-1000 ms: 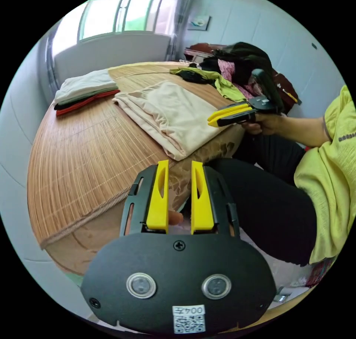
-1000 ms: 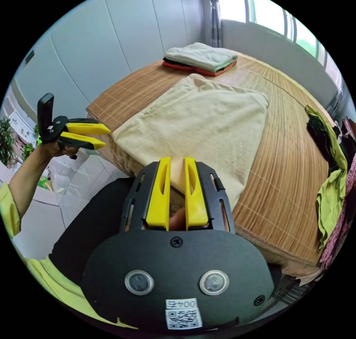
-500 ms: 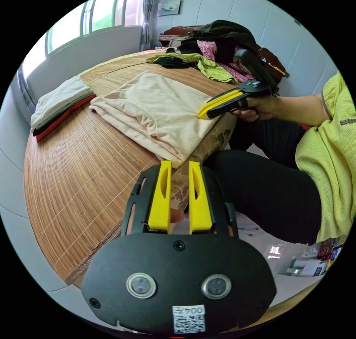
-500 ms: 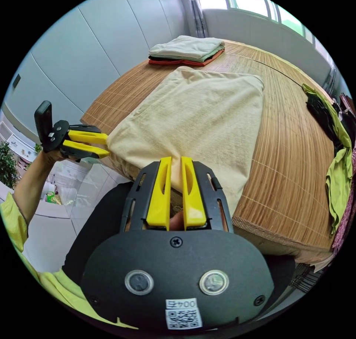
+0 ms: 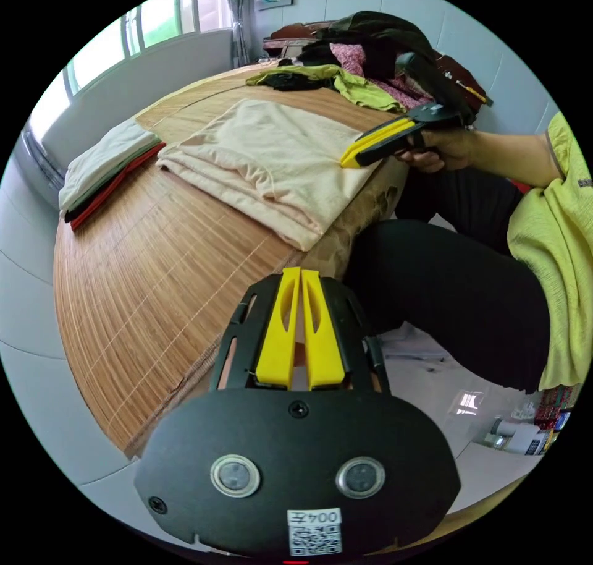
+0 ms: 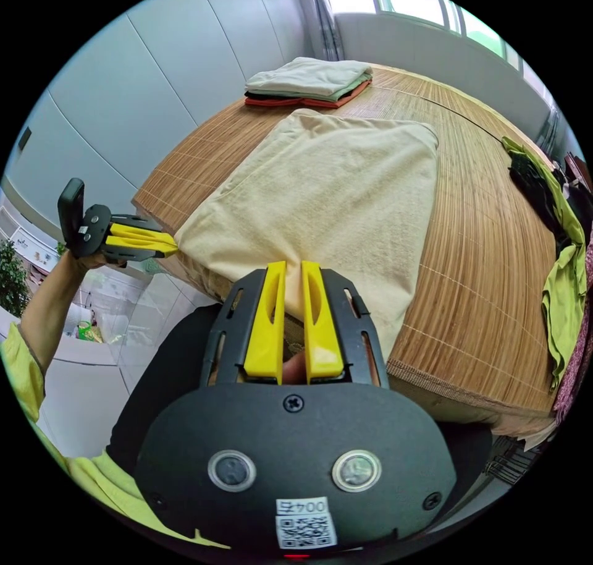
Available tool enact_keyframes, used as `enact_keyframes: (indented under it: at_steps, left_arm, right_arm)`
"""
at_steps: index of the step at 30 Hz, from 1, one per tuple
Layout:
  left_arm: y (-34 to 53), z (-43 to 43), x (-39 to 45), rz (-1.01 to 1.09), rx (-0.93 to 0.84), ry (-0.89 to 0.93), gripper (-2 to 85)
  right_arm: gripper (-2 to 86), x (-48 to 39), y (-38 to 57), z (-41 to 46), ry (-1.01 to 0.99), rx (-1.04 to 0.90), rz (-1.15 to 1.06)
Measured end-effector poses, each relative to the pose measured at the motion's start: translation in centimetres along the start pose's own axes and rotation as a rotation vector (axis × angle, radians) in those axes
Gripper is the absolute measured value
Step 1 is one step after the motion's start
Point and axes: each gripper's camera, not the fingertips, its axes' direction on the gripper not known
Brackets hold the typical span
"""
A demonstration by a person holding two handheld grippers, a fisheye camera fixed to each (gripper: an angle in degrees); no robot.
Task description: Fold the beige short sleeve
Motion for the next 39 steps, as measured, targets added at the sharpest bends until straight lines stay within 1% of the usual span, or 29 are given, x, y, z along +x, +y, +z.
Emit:
enact_keyframes:
  at_steps: [2, 4, 7, 9, 11, 12, 14, 16, 17, 20, 22, 27, 29, 33, 36, 39]
  left_arm:
    - [1.1, -1.0, -0.9, -0.084, 0.060, 0.060, 1.5]
    - [2.1, -2.5, -1.6, -0.194, 0.204, 0.148, 3.1]
    - [2.5, -2.5, -1.2, -0.264, 0.292, 0.197, 5.7]
    - [2.7, -2.1, -0.7, -0.293, 0.318, 0.202, 6.6]
    - [3.4, -1.8, -0.6, -0.346, 0.355, 0.216, 7.0]
    - [4.2, -1.8, -0.7, -0.396, 0.390, 0.225, 7.1]
    - [5.6, -1.8, -1.2, -0.473, 0.442, 0.249, 7.1]
    - [7.8, -1.7, -2.1, -0.589, 0.508, 0.283, 7.1]
    - [8.3, -1.6, -2.3, -0.613, 0.518, 0.293, 7.1]
    - [10.2, -1.8, -3.3, -0.697, 0.547, 0.308, 7.5]
    - [11.2, -2.0, -4.3, -0.762, 0.578, 0.349, 8.2]
    - [12.3, -1.9, -6.5, -0.864, 0.644, 0.477, 9.7]
    - [12.3, -1.8, -7.3, -0.891, 0.659, 0.528, 10.6]
    - [11.0, -2.1, -8.7, -0.902, 0.692, 0.621, 13.2]
    - [9.1, -2.1, -10.2, -0.930, 0.681, 0.684, 15.7]
    - [6.5, -2.3, -11.9, -0.954, 0.604, 0.670, 17.2]
  right_arm:
    - [5.4, -0.8, 0.1, -0.2, -0.003, 0.006, 0.001]
    - [5.6, -1.4, 0.2, -0.4, -0.012, 0.014, 0.003]
    - [6.8, -2.9, 0.7, -1.2, -0.035, 0.041, -0.019]
    - [7.7, -5.0, 1.9, -2.6, -0.003, 0.130, -0.078]
    - [9.4, -9.2, 3.6, -4.1, 0.062, 0.226, -0.216]
    - [9.9, -10.4, 3.8, -4.2, 0.082, 0.230, -0.261]
    - [10.2, -15.7, 4.6, -3.8, 0.151, 0.245, -0.456]
    - [10.1, -19.3, 4.9, -3.2, 0.184, 0.252, -0.586]
    - [9.9, -21.4, 5.0, -2.7, 0.217, 0.254, -0.656]
    - [8.9, -25.0, 5.0, -1.4, 0.296, 0.245, -0.779]
    - [8.3, -26.2, 4.7, -0.5, 0.340, 0.216, -0.817]
    - [3.5, -27.3, 3.9, -0.6, 0.340, 0.176, -0.812]
    - [0.5, -27.1, 3.3, -2.1, 0.303, 0.202, -0.742]
    - [-0.5, -26.7, 2.5, -4.6, 0.255, 0.245, -0.643]
    - [-0.8, -26.7, 2.2, -5.6, 0.244, 0.258, -0.619]
    - [-0.9, -26.8, 2.2, -6.1, 0.248, 0.269, -0.611]
